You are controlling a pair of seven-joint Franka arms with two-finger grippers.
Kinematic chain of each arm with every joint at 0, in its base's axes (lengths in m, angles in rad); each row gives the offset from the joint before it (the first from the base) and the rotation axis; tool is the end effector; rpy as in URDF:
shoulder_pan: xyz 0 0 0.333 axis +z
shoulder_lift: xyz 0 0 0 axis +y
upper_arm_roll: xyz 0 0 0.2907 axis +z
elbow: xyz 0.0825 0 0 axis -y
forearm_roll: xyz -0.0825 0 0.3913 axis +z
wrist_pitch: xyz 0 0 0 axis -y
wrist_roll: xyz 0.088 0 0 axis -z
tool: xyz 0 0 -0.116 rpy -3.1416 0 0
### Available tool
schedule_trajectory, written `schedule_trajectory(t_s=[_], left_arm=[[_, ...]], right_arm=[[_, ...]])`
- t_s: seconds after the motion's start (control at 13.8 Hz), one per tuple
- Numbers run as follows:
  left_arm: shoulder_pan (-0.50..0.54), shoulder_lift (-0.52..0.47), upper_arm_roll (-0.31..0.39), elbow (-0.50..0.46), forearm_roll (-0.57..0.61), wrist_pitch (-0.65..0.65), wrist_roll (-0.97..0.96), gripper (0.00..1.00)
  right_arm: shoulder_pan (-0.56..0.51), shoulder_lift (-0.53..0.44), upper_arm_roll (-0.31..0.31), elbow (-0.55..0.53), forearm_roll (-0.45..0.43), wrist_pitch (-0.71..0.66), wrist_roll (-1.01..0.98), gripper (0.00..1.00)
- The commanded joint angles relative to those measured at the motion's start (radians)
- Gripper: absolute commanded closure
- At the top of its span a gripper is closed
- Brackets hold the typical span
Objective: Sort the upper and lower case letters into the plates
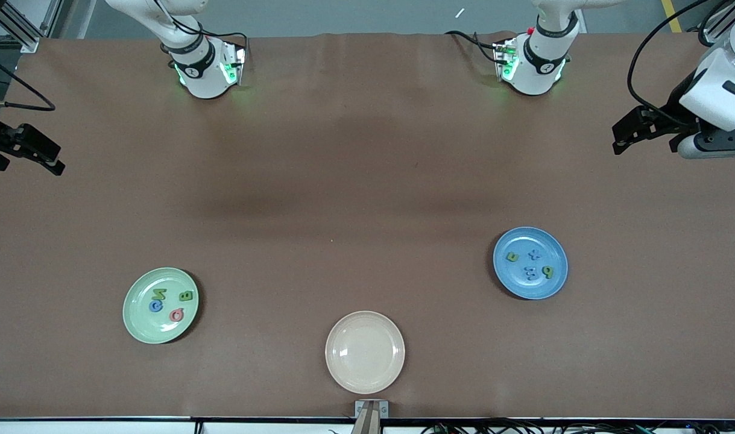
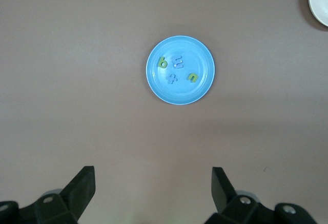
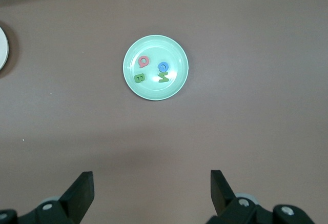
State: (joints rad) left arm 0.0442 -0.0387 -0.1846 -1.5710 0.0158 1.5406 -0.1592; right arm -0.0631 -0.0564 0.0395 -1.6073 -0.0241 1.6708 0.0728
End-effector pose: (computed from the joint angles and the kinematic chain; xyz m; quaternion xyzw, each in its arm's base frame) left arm 0.5428 -0.0767 0.6086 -0.9999 -0.0097 -0.0055 0.0107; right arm 0.5566 -0.0151 0.6135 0.9970 -0.0476 0.0602 0.0117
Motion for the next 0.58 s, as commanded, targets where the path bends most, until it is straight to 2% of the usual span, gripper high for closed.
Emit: schedule_trajectory(t_s=[0.0, 0.51], left_arm=[[0.009, -0.02, -0.004, 0.003, -0.014, -0.002, -0.002, 0.0], [0.008, -0.018, -0.001, 0.005, -0.01, -0.002, 0.009, 0.0]], right_arm=[[-0.018, -0.025, 0.016, -0.016, -0.002, -0.003, -0.004, 0.0], [-0.018, -0.025, 0.014, -0.016, -0.002, -0.006, -0.004, 0.0]])
